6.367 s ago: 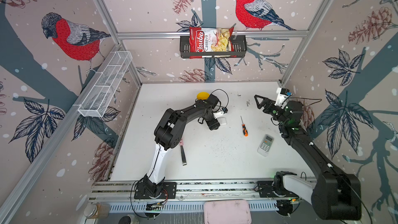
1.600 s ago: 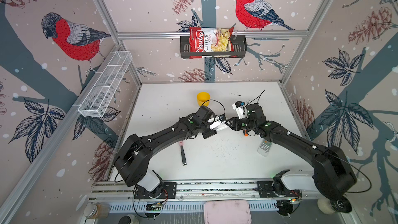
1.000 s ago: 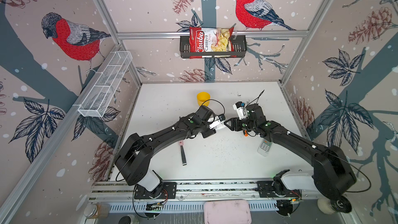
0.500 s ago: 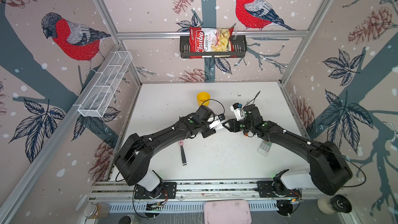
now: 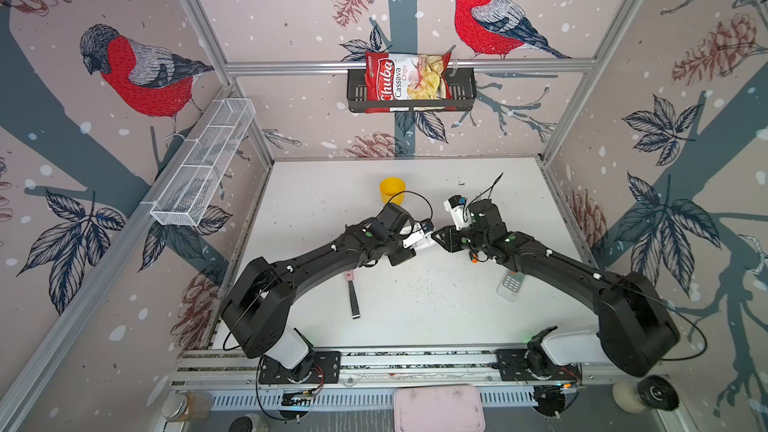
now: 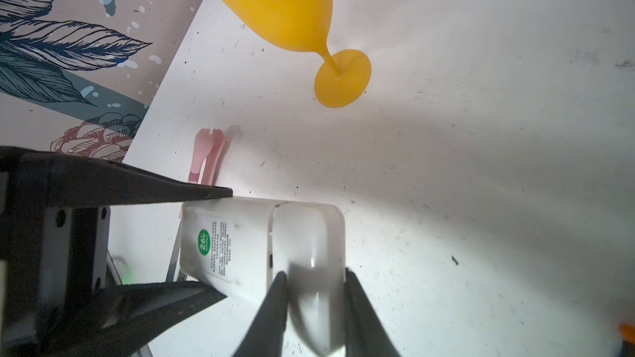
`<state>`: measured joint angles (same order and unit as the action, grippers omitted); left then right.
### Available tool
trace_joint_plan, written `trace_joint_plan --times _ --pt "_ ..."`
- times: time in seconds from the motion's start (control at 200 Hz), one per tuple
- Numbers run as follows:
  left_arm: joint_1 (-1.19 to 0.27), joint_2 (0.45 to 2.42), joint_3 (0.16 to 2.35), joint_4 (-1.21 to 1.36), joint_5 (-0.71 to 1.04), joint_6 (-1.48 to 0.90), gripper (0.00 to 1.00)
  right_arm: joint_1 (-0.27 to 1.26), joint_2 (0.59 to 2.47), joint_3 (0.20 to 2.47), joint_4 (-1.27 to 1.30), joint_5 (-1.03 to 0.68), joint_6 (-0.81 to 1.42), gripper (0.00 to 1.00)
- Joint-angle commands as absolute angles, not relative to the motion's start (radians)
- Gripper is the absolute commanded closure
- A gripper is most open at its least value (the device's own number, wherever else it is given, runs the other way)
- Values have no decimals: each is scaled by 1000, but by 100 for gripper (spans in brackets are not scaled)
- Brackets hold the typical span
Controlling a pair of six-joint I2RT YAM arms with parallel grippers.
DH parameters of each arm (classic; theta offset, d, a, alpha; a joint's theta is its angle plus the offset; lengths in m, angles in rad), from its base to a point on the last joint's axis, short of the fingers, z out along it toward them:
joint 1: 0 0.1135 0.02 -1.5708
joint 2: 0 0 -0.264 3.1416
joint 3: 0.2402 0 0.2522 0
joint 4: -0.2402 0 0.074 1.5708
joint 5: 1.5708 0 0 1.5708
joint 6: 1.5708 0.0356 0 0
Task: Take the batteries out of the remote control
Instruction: 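Pull the battery cover off the white remote with the right gripper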
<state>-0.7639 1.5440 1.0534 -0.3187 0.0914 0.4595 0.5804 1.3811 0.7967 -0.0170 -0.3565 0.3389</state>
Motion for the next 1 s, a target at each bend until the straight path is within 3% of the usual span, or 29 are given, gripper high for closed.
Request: trace_joint_plan --times 0.0,0.996 --pt "-764 1534 1052 -269 108 456 63 580 1373 802 -45 -297 315 74" --pt "-758 1543 1041 -263 113 453 63 583 1283 818 -36 -383 348 85"
